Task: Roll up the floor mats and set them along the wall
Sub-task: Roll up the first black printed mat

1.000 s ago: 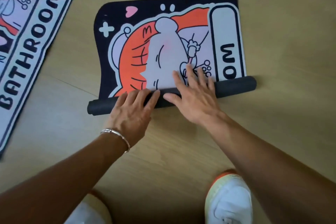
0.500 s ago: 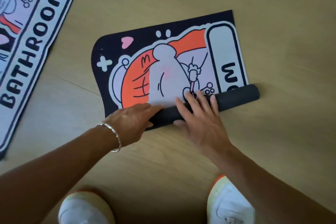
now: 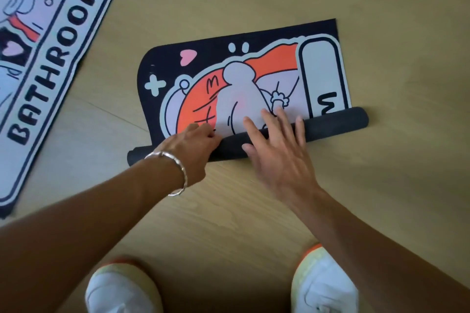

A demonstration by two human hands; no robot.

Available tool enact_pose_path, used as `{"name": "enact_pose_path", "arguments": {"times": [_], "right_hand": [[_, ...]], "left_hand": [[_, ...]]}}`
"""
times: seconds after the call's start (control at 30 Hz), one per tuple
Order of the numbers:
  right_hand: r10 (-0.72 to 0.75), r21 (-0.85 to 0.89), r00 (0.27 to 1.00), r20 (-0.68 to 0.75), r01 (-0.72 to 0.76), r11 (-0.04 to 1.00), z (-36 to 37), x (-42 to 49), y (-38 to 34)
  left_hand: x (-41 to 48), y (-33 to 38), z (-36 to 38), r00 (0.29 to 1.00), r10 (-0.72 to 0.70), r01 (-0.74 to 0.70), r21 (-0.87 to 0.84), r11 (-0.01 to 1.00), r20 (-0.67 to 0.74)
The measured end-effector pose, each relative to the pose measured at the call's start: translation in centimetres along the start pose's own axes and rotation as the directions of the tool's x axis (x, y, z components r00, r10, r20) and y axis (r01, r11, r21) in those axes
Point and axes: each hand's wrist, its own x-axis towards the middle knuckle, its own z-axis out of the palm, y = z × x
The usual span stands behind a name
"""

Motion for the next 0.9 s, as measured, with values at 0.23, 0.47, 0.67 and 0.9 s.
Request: {"name": "enact_pose_path", "arguments": {"times": [0.23,0.47,0.67,0.9], "right_hand": [[-0.021,0.009,0.999,-0.04,0.021,1.0,0.1,0.4,0.1],[0.016,0.032,1.0,-0.016,-0.015,0.999,-0.8,3.8,0.0],[0.044,0.032,0.984,-0.174,-0.039,0.999,-0.5,2.8,-0.5],[-0.013,-0.029,0.996,-0.09,0.01,1.0,-2.3,4.7,0.6]], "left_hand": [[-0.5,-1.0,-0.2,0.993,-0.095,0.083,-0.159,0.984,-0.068],[-2.1,-0.4,1.5,0.954,0.013,0.035,0.154,0.987,-0.298],[0.7,-1.1,-1.5,0.977,-0.142,0.143,-0.005,0.99,-0.158],[1.8,-1.0,-2.7,0.988,-0.125,0.127,0.024,0.992,-0.091]]}}
